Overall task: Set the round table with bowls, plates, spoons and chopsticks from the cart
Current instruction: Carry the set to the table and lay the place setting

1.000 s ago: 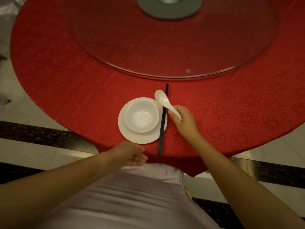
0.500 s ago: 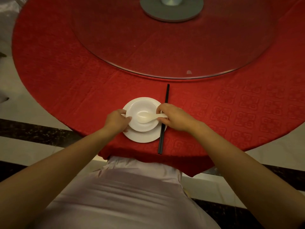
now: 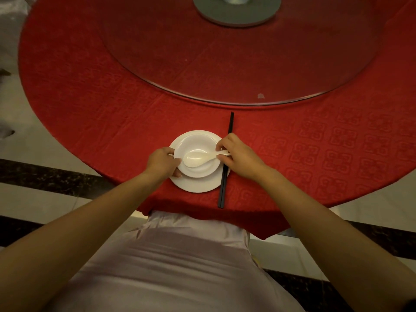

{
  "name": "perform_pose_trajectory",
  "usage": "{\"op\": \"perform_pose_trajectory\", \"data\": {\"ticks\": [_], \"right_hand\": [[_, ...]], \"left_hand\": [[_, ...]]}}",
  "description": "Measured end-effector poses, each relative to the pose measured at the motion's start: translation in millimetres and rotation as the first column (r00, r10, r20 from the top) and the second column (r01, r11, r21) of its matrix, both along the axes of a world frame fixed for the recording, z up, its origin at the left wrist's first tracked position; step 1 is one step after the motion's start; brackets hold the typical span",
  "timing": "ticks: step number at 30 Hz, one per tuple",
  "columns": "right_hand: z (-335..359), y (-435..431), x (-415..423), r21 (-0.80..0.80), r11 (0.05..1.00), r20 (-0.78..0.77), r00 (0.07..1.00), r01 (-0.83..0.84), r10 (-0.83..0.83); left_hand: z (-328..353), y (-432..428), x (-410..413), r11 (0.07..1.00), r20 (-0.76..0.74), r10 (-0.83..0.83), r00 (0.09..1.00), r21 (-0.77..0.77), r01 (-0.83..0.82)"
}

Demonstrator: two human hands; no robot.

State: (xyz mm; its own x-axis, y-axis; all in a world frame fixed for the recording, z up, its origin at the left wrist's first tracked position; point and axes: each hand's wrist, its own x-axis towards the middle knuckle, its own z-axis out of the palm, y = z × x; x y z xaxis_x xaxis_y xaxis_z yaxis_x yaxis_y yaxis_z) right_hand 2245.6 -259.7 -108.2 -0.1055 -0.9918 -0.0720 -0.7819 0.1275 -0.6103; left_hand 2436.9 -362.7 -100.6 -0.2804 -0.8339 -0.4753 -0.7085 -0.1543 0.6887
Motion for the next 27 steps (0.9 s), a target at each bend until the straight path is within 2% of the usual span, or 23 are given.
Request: {"op": "perform_pose_trajectory", "data": {"ticks": [11, 22, 27], "right_hand": [[-3, 7, 7, -0.019, 0.999, 0.022, 0.999, 0.047, -0.046], [-3, 10, 4, -0.011, 0.998, 0.040, 0.997, 0.069, -0.068], [1, 12, 3, -0.011, 0.996, 0.002, 0.996, 0.090, -0.090]], "left_hand": [[0, 4, -1, 1.000, -0.045, 0.030, 0.999, 0.006, -0.029], [2, 2, 0, 0.999, -0.030, 0.028, 0.999, 0.026, -0.028], [0, 2, 1, 0.998, -0.056, 0.055, 0.997, 0.026, -0.054]]}}
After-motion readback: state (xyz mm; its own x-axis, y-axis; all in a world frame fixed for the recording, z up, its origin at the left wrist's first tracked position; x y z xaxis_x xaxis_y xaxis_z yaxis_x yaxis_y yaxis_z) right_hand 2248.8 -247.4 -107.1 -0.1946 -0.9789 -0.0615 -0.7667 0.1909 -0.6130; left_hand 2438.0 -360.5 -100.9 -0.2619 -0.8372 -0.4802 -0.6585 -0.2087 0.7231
